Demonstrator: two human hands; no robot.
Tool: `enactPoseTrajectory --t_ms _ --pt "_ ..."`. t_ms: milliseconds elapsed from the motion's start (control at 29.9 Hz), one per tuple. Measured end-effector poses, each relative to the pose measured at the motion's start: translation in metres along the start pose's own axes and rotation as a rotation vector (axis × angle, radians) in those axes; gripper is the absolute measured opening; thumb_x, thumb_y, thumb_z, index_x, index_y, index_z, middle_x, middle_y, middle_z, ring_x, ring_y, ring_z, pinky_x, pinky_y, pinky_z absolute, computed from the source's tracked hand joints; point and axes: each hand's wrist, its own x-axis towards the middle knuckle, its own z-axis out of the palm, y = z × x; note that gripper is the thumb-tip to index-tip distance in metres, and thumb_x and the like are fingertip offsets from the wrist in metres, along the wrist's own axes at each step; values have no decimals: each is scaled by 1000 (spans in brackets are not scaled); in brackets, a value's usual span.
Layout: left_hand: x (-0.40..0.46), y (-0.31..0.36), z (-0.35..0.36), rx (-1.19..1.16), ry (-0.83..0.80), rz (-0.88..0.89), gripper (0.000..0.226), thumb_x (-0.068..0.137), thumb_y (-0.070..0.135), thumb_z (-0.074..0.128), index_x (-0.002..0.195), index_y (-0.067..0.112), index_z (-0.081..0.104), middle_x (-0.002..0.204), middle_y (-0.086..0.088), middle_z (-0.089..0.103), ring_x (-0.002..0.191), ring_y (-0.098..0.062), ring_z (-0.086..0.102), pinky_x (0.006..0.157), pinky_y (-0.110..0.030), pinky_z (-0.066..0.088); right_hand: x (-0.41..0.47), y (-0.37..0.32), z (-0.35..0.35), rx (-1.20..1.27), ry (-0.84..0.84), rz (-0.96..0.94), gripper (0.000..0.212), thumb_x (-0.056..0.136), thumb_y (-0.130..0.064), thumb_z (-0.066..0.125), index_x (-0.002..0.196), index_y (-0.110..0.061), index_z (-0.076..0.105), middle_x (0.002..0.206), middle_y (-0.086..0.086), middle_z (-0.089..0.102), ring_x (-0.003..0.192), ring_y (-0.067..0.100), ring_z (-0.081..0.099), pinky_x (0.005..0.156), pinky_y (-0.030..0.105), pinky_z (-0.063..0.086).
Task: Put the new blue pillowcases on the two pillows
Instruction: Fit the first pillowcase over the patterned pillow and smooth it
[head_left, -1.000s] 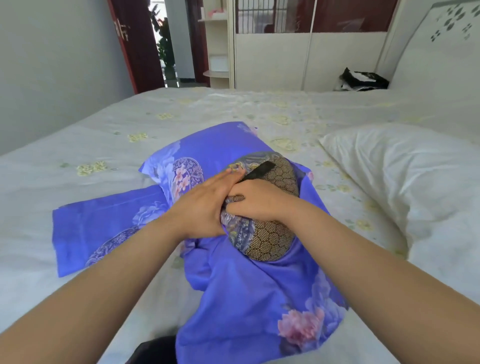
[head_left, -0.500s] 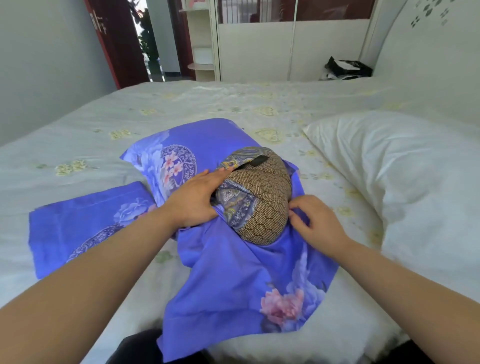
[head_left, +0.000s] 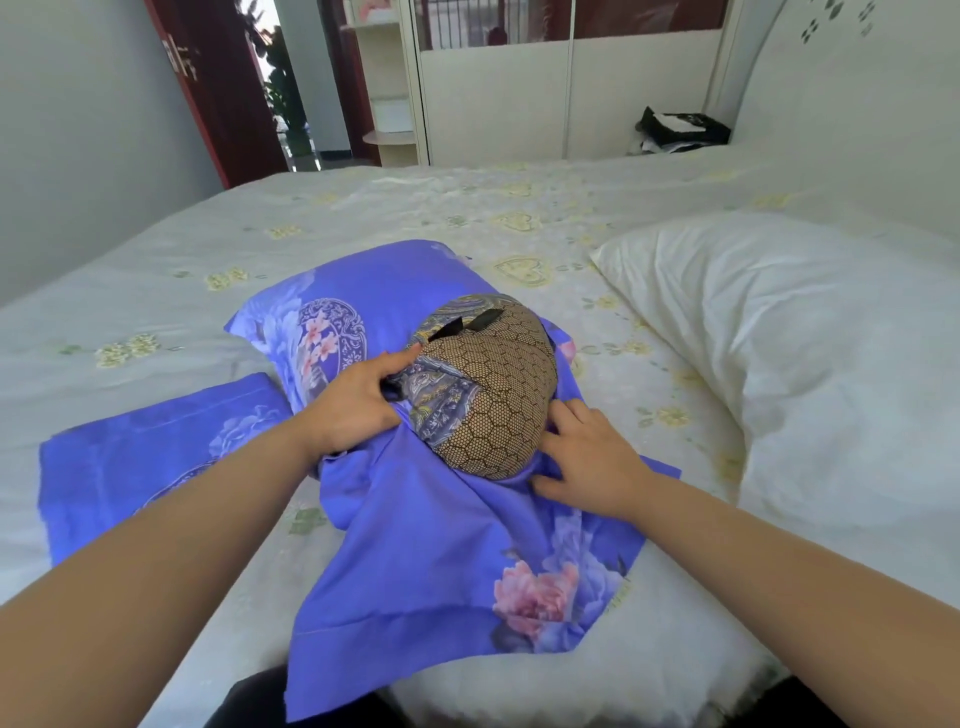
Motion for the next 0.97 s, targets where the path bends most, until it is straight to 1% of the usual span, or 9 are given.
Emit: enactPoseTrajectory --t_ms 167,301,401,467,568,634,735,835,968 --pt "-4 6 0 48 5 -2 82 61 6 51 141 23 44 130 -2 57 113 -12 58 103 -38 45 15 14 -27 205 184 -68 19 75 -30 52 70 -13 57 73 3 55 79 24 53 82 35 42" --pt "-7 34 11 245 -37 81 78 58 26 52 135 17 51 134 -6 56 129 -23 45 112 -29 27 29 2 -60 532 373 174 32 85 -43 53 69 -15 52 66 -3 52 66 17 47 63 29 38" --pt "-9 69 36 437 -105 292 61 65 45 54 115 13 63 122 -2 64 112 -21 54 93 -24 30 55 -13 -85 640 434 294 27 81 -41 48 74 -15 47 66 3 50 63 21 43 59 35 35" --pt "-9 79 51 396 -43 380 48 68 36 62 110 13 62 113 -6 65 107 -26 58 84 -25 35 72 -7 -96 597 344 304 23 80 -35 46 86 -15 55 79 3 59 74 24 54 65 35 40" --pt "-15 65 50 197 -48 445 77 71 29 71 142 24 40 148 9 38 136 -10 36 108 -25 32 81 4 -96 368 160 28 40 80 -21 47 117 -19 62 123 1 61 114 23 53 94 31 40" --pt "-25 58 40 63 -59 424 82 73 28 74 145 28 34 153 9 29 141 -5 25 113 -25 25 82 6 -103 266 -34 -77 46 88 -20 47 133 -26 52 136 -2 54 123 20 47 101 29 37" --pt "-43 54 26 -168 -98 292 54 72 36 73 123 32 55 131 9 51 122 -2 48 104 -20 35 81 8 -123 68 -226 8 41 92 -25 46 131 -37 48 130 -5 57 113 22 54 89 31 44" --pt "-56 48 19 -22 -43 250 35 72 45 68 99 23 60 111 12 58 103 -5 57 93 -19 41 80 -3 -140 -12 -465 74 30 90 -22 41 114 -21 60 115 3 64 102 26 57 88 34 46" --pt "-58 54 24 178 170 216 16 80 32 67 82 19 56 84 3 60 76 -15 54 75 -30 44 80 -14 -162 421 -840 350 24 89 -21 51 81 -14 72 84 -1 69 73 16 63 69 25 49"
